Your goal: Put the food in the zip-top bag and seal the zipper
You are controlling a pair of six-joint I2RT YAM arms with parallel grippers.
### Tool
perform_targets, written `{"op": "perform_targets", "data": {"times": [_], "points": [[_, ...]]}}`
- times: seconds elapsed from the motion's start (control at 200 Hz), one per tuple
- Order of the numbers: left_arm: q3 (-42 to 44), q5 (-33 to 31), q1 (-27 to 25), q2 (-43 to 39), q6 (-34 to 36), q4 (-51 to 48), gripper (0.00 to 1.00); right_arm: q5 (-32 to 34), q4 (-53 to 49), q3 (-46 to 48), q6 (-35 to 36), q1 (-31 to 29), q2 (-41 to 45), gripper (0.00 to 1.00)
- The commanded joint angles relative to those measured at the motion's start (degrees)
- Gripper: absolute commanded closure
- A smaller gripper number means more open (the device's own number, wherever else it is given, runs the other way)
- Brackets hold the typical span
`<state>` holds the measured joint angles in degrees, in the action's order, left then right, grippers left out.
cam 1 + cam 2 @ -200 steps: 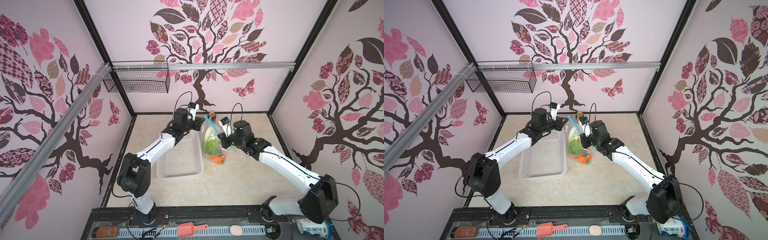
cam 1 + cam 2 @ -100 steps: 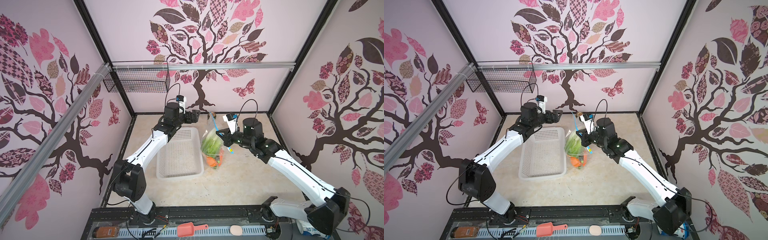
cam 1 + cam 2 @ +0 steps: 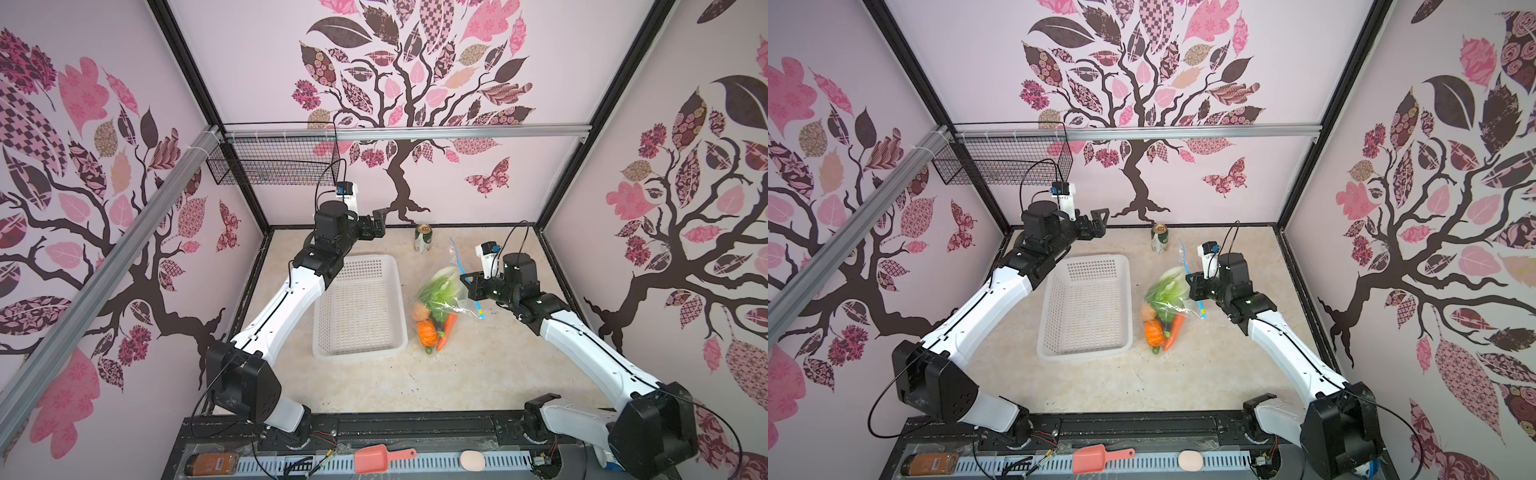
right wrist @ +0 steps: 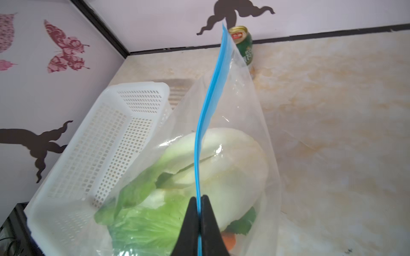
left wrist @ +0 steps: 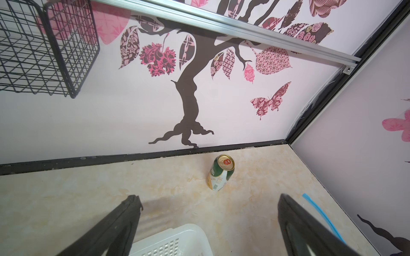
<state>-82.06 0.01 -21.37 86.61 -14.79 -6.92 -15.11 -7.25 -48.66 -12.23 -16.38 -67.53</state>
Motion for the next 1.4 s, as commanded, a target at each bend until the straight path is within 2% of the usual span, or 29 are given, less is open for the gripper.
{"op": "perform_targets", "data": {"times": [0.0,0.1,0.205,0.335,0.5,0.57,0.64,0.745,0.865,1.02,1.13,1.205,1.245,1.31,1.395], "points": [[-0.5,-1.1,-0.1,-1.0,1.3,-0.4,0.01,11.2,-0.5,1.2,0.0,1.1,-1.2,1.0],[-0.3,-1.0,-0.1,-1.2,1.3,-0.3,0.01,21.6,-1.3,2.9,0.2,1.3,-3.1,1.0],[-0.4,-0.8,-0.1,-1.3,1.3,-0.3,0.01,27.5,-0.9,3.9,-0.1,2.1,-5.9,1.0],[-0.1,-0.8,-0.1,-1.9,1.6,-0.1,0.02,29.5,0.1,4.6,-2.0,3.5,-9.8,1.0],[0.9,-1.6,-0.1,-2.7,2.0,1.1,0.01,30.2,6.6,6.2,-3.5,4.3,-13.5,1.0],[1.1,-2.1,-0.1,-3.0,2.1,1.1,0.01,28.6,8.9,5.9,-4.3,4.9,-15.8,1.0],[1.6,-2.9,-0.1,-3.2,2.1,1.7,0.01,27.3,11.7,5.4,-4.3,5.0,-18.4,0.92],[2.1,-4.3,0.0,-3.5,1.2,2.4,0.02,24.6,14.8,3.0,-3.7,5.0,-22.4,0.89],[2.1,-4.9,1.3,-3.5,-1.7,2.7,0.01,16.4,18.1,-0.8,-3.5,5.0,-26.1,0.82],[4.0,-3.0,8.0,-3.9,-11.2,2.7,0.01,5.5,23.9,-4.0,-5.0,5.0,-30.4,0.74],[7.0,-1.8,14.1,-5.1,-16.0,1.5,0.02,5.4,22.3,-6.2,-4.8,5.0,-32.0,0.7],[10.1,-0.8,18.1,-6.7,-17.2,1.4,0.01,7.7,22.4,-5.2,-3.7,5.0,-30.5,0.61],[11.7,-0.2,20.1,-7.5,-16.6,1.1,0.01,9.9,21.8,-4.6,-2.8,5.1,-29.3,0.48],[13.6,0.8,23.1,-9.0,-14.6,-0.2,0.02,15.1,19.7,-3.8,-0.8,5.3,-26.8,0.33],[16.0,-1.5,25.7,-11.2,-10.0,-2.2,0.01,22.8,17.8,-2.1,0.9,6.1,-22.9,0.22]]}}
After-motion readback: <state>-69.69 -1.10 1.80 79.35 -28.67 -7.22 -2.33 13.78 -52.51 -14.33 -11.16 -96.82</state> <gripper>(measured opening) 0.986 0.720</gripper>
